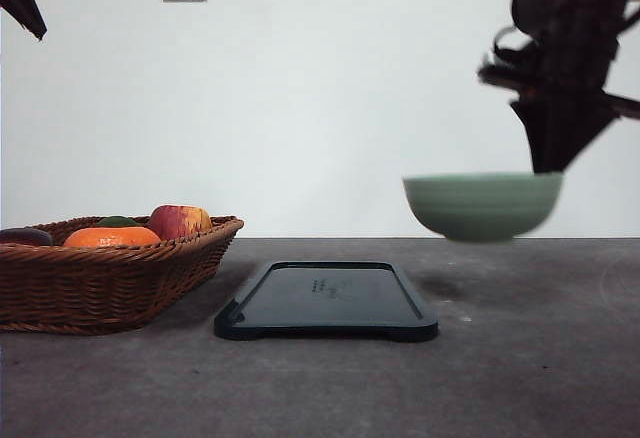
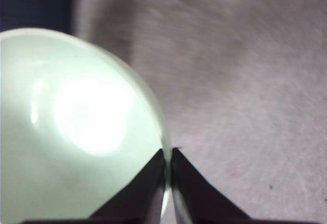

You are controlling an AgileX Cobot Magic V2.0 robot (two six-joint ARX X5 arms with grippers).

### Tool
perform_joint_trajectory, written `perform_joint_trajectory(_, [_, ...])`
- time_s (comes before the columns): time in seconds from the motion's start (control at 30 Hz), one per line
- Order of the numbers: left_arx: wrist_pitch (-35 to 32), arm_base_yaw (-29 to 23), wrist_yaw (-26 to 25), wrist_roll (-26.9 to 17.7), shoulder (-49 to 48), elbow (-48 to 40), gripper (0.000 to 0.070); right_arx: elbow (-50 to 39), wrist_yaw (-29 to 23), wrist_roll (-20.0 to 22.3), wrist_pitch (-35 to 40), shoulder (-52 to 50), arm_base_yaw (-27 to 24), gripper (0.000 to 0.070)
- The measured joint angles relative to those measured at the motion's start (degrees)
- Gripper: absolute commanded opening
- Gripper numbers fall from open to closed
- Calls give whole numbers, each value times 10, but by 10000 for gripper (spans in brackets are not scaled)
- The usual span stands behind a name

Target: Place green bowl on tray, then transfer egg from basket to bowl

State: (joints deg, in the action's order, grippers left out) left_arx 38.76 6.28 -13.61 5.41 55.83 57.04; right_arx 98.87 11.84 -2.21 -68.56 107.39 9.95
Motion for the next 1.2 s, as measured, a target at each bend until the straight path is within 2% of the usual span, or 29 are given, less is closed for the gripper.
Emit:
perform_joint_trajectory(0.13, [0,0,0,0,0,0,311,33,0,4,7,0,34,4])
perform_joint_trajectory(0.3, [0,0,0,0,0,0,310,41,0,5,54,0,83,4])
perform_joint_trajectory(0.5, [0,0,0,0,0,0,310,64,1,3,61,30,119,4])
perform_joint_trajectory(0.9, [11,0,0,0,0,0,310,75,1,-7,92,109,132,4])
perform_joint_trajectory(1.2, [11,0,0,0,0,0,310,78,28,-26,132,132,134,4])
